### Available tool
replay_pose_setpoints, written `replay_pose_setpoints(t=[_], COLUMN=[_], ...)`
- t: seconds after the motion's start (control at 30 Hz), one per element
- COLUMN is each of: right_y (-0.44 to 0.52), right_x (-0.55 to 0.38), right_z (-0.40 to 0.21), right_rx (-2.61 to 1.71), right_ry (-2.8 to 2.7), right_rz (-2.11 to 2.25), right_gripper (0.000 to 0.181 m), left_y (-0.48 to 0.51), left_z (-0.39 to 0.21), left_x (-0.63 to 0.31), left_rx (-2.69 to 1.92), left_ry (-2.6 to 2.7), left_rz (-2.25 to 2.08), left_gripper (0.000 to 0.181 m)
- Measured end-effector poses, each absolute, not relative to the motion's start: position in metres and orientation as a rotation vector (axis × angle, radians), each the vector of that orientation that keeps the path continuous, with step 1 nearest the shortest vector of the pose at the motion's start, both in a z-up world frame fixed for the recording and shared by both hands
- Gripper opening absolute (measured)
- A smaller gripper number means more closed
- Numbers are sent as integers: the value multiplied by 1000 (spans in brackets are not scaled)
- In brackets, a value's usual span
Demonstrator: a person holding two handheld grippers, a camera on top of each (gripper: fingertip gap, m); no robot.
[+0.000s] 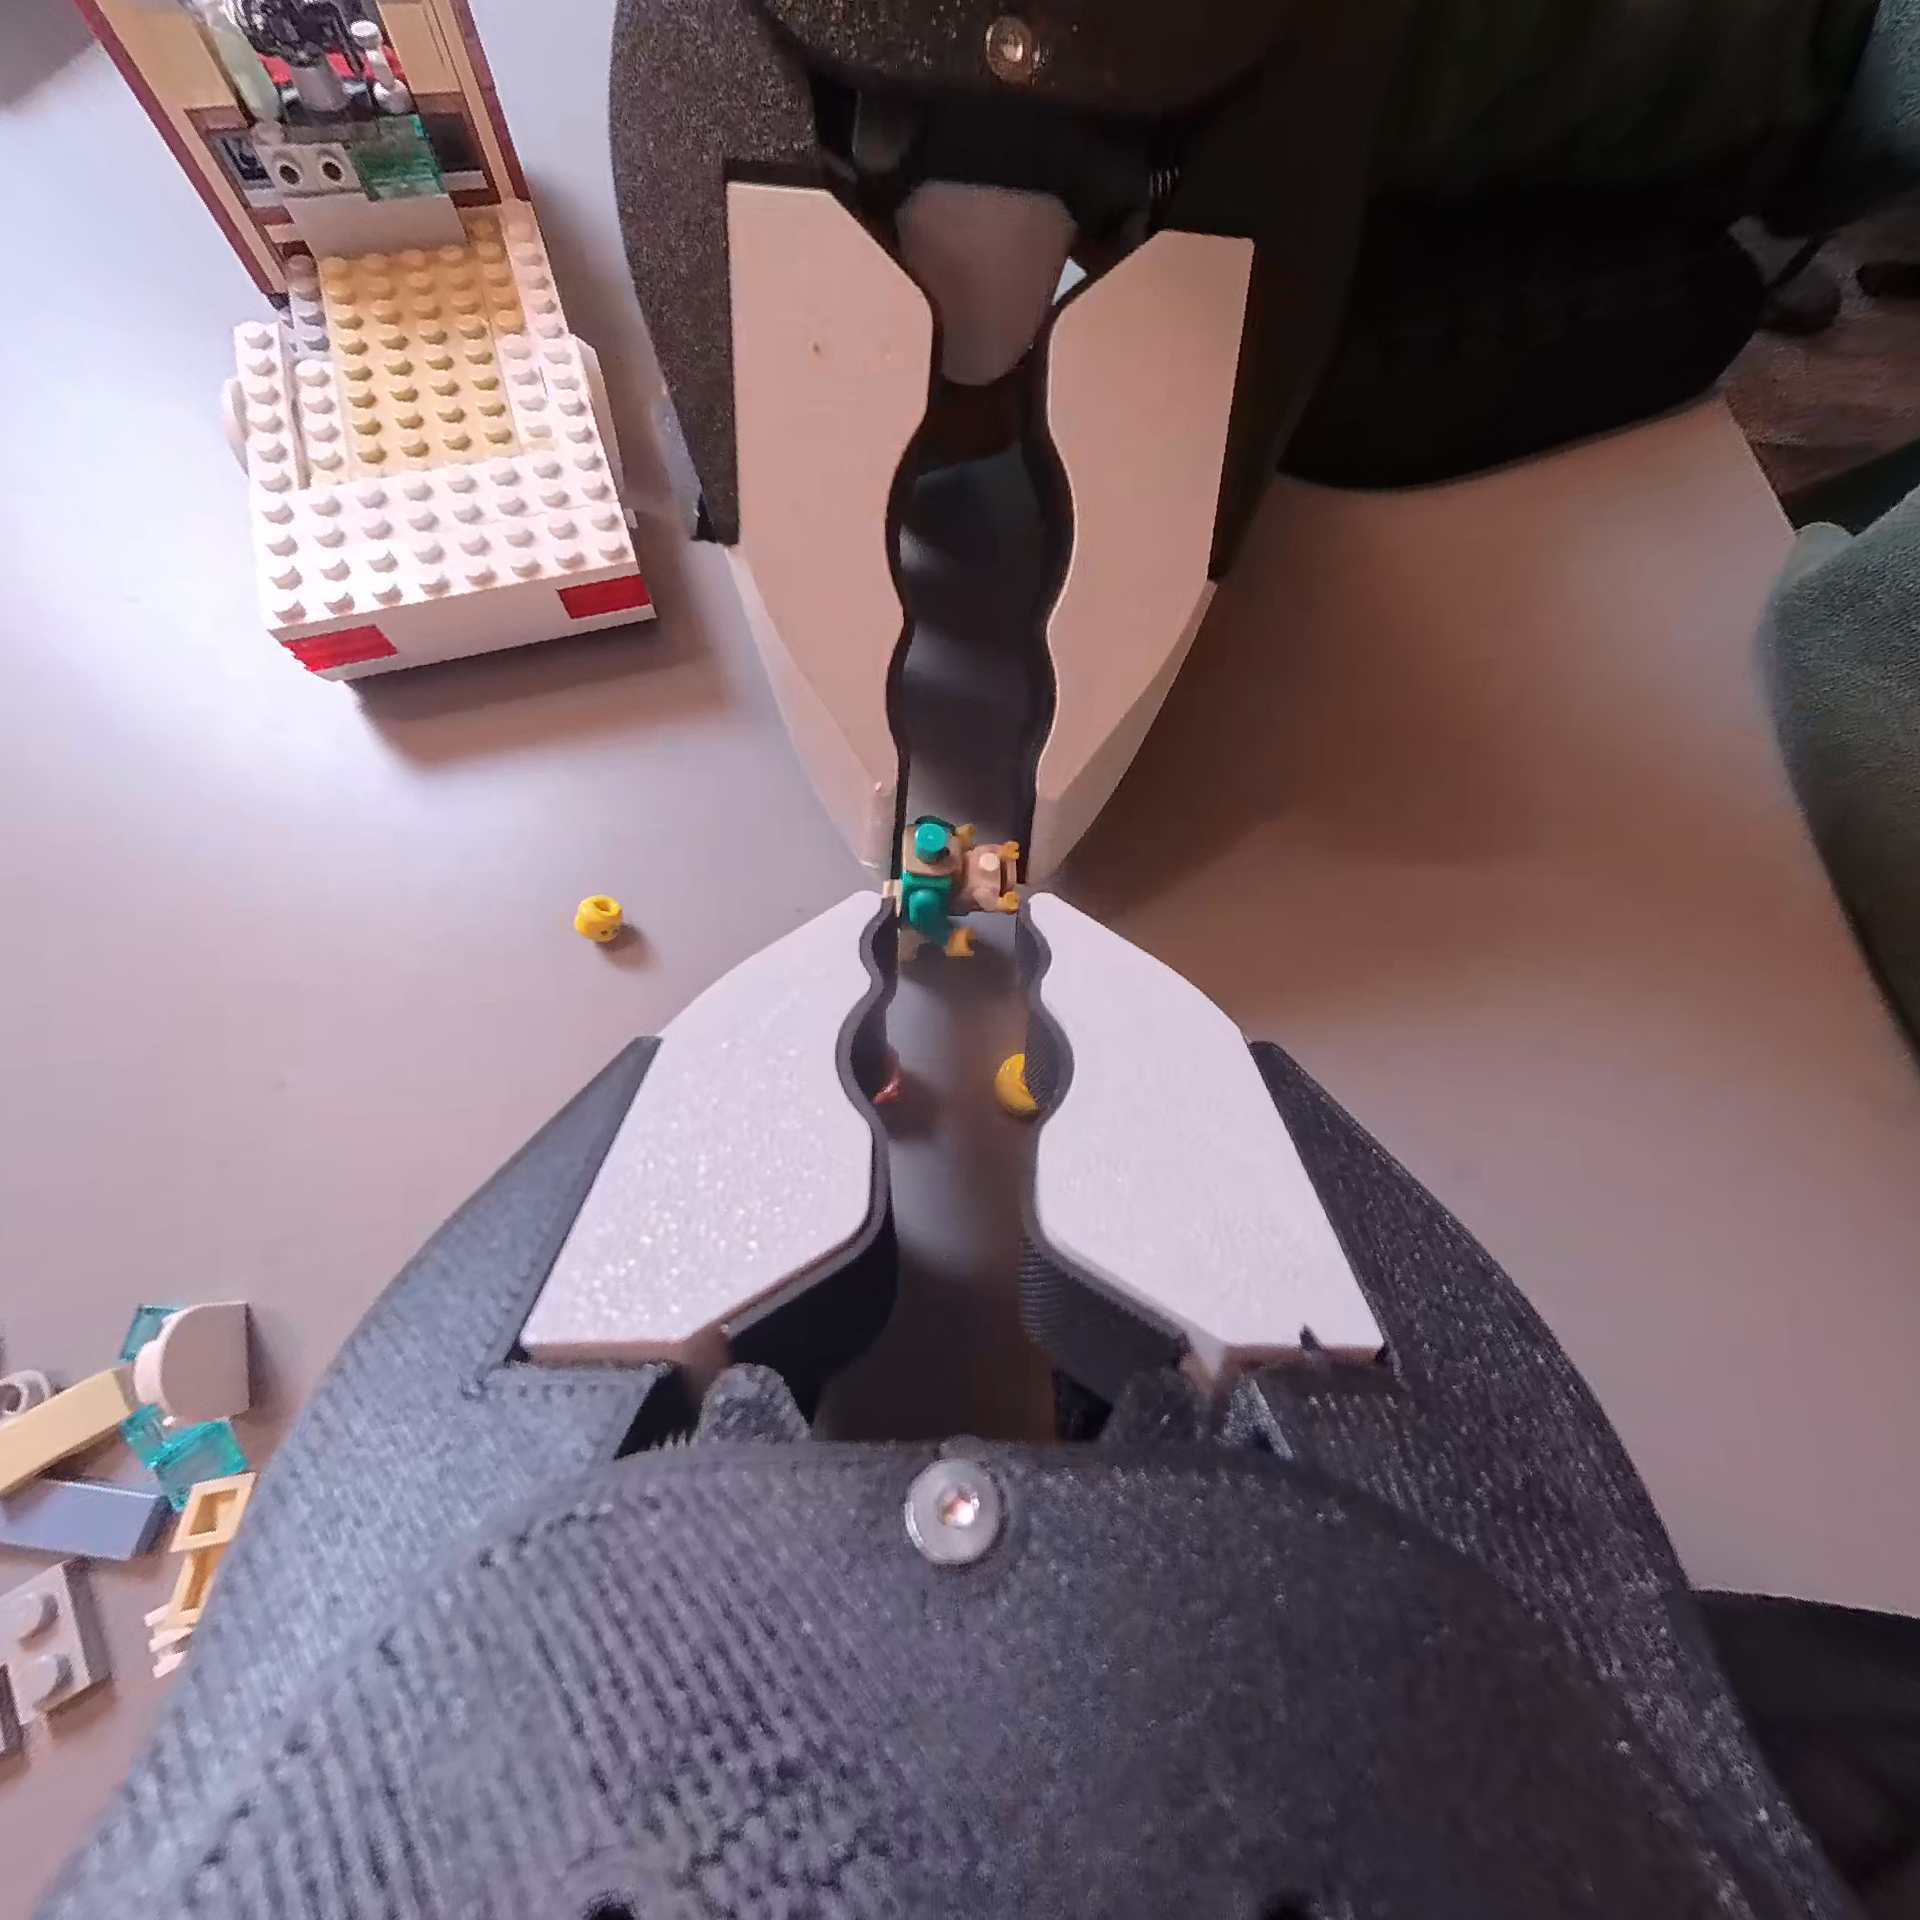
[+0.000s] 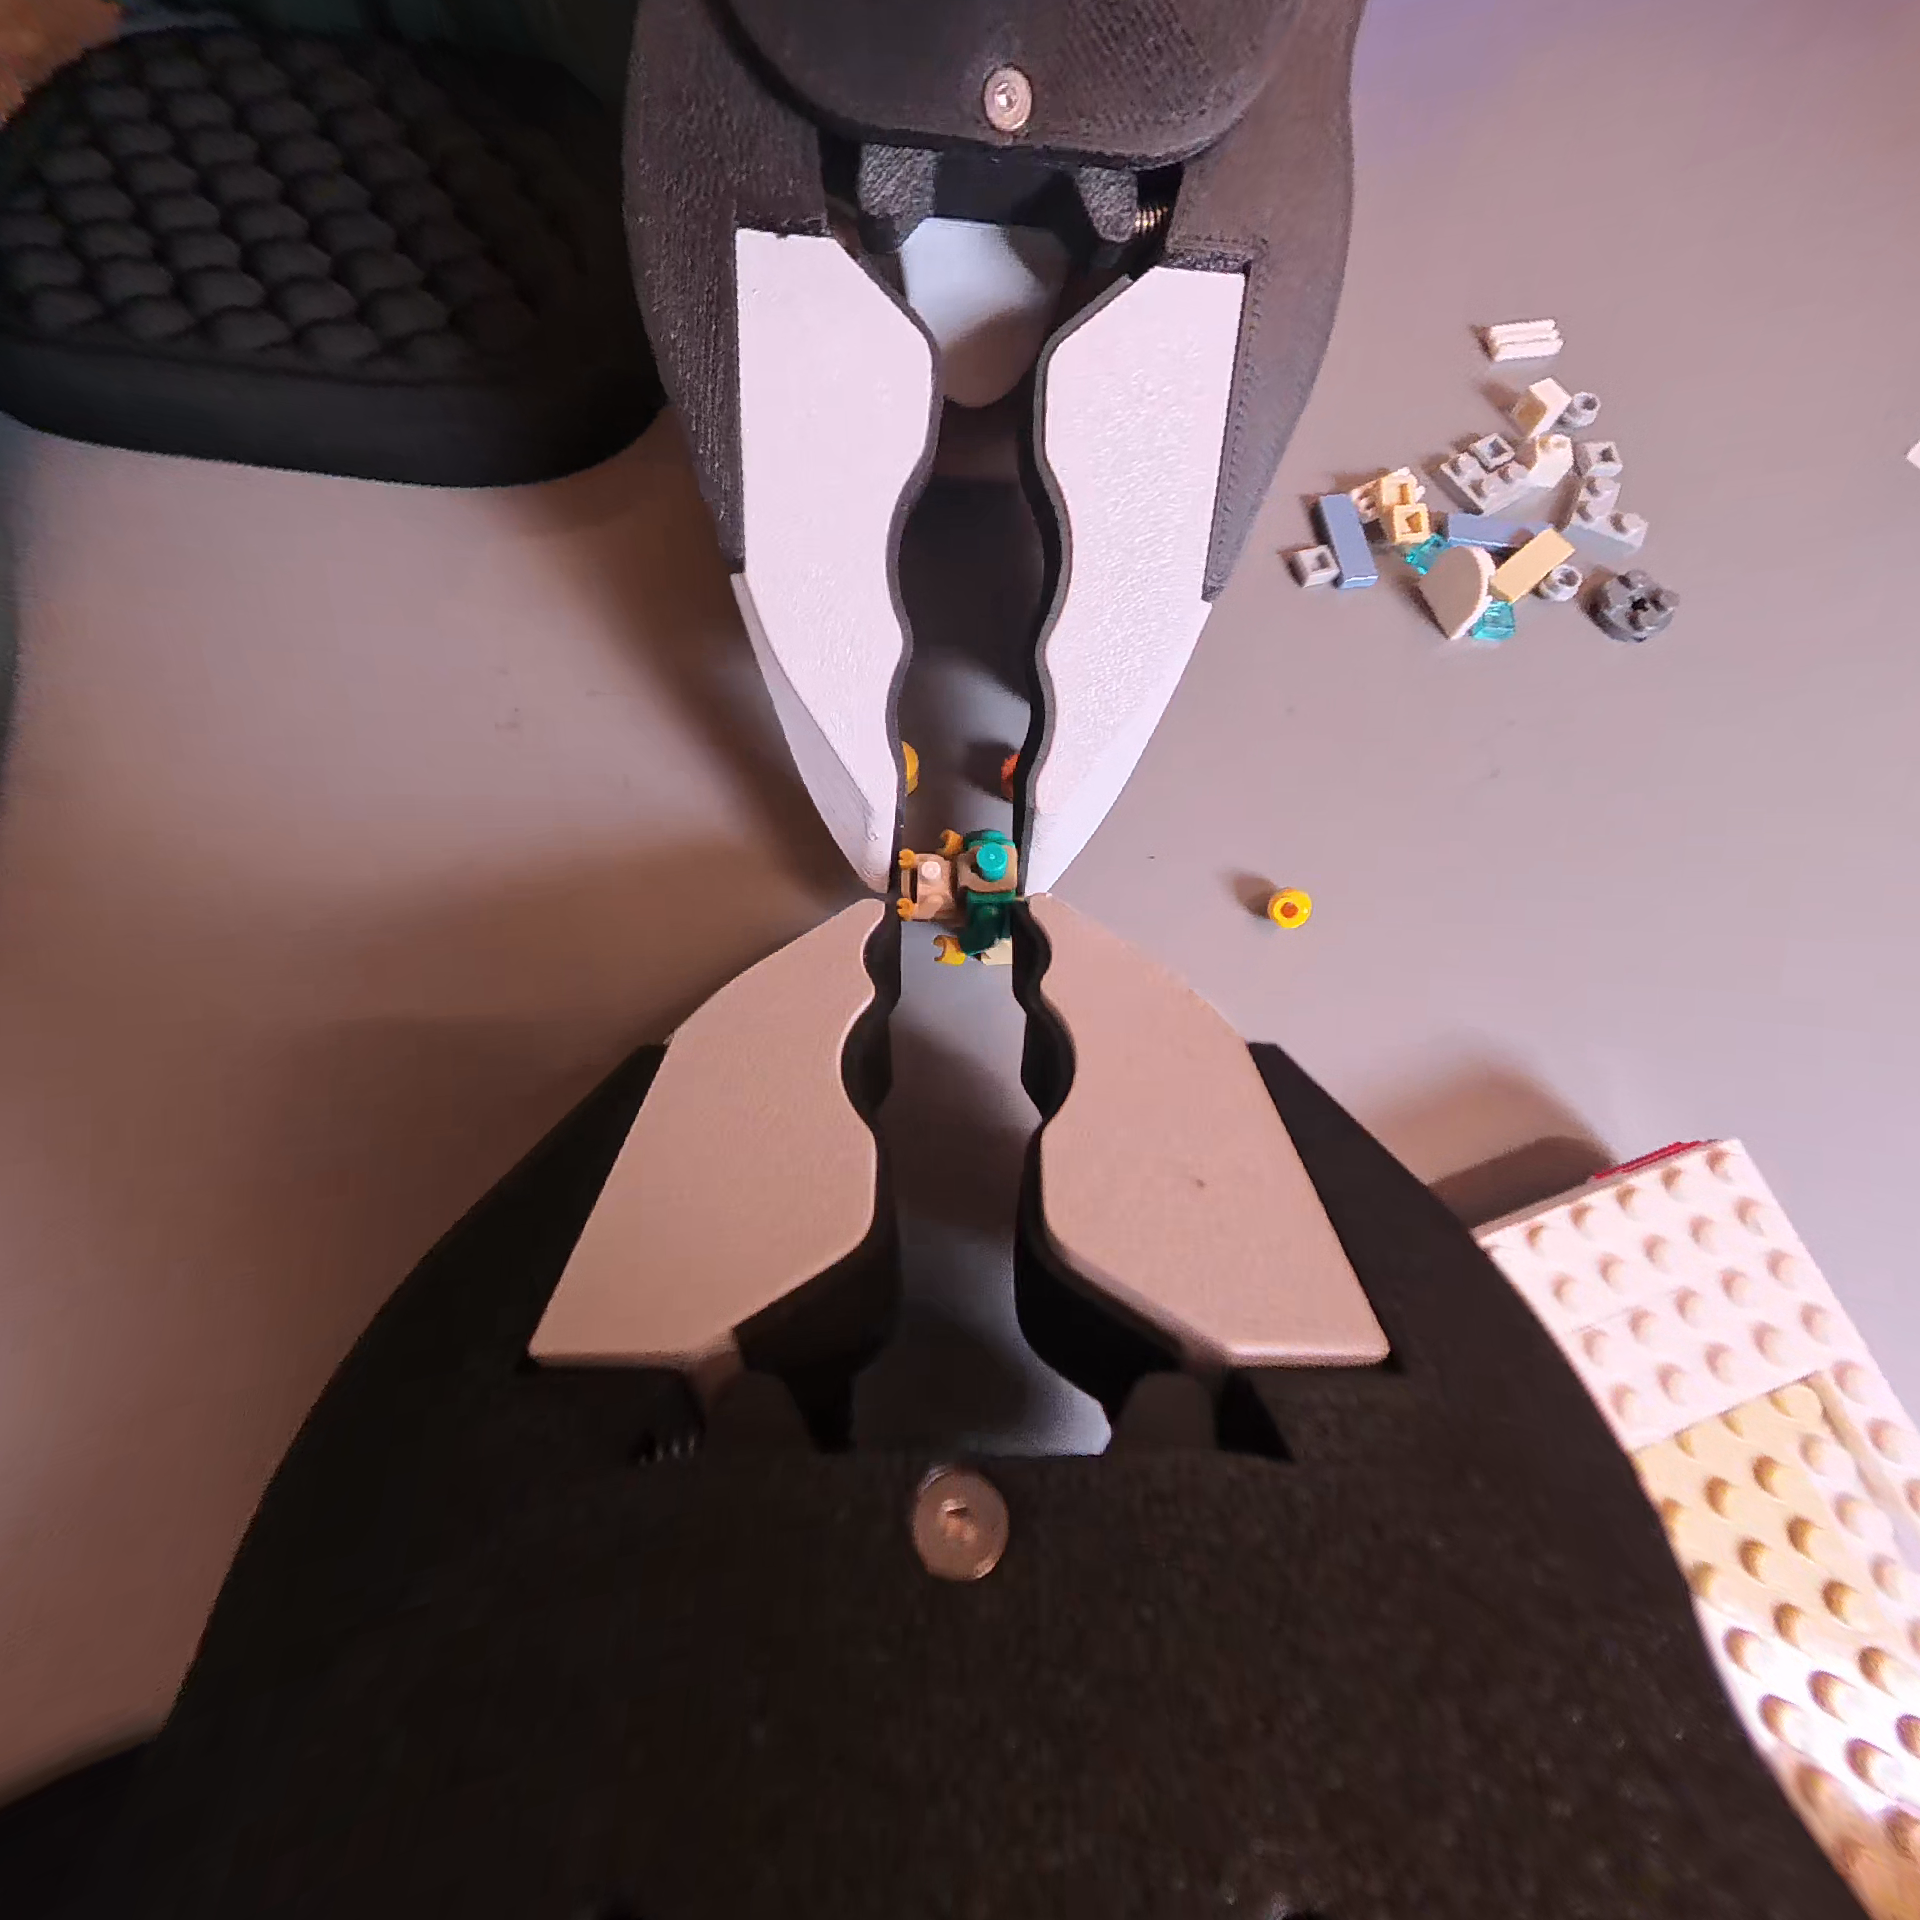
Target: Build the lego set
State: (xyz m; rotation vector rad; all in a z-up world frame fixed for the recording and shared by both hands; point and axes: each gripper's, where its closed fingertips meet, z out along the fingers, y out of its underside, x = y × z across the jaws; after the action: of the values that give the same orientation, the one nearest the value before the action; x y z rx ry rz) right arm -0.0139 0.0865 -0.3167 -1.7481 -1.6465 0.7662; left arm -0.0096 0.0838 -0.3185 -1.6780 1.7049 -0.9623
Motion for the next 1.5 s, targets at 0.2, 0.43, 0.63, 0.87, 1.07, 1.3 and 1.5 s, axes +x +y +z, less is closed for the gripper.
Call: replay_pose_setpoints(t=[0.2,0.43,0.63,0.87,1.07,1.3,1.5], right_y=[87,89,89,90,89,97,94], right_x=[-13,-10,-9,-9,-8,-12,-13], right_z=[-316,-309,-313,-313,-311,-292,-300], right_rx=[-1774,-1757,-1769,-1834,-1814,-1792,-1815], right_ry=[-1628,-1607,-1618,-1584,-1602,-1502,-1536], right_rz=[795,788,783,827,800,815,807], right_gripper=[21,22,20,20,25,10,6], left_y=[84,86,86,86,88,87,86], left_z=[-319,-320,-320,-324,-325,-325,-325], left_x=[-10,-9,-7,-5,-5,-4,-4], left_rx=[-1692,-1711,-1727,-1703,-1691,-1681,-1665], left_ry=[1701,1701,1685,1706,1704,1713,1720], left_rz=[-966,-932,-962,-914,-871,-866,-851], left_gripper=[20,15,15,21,15,15,15])
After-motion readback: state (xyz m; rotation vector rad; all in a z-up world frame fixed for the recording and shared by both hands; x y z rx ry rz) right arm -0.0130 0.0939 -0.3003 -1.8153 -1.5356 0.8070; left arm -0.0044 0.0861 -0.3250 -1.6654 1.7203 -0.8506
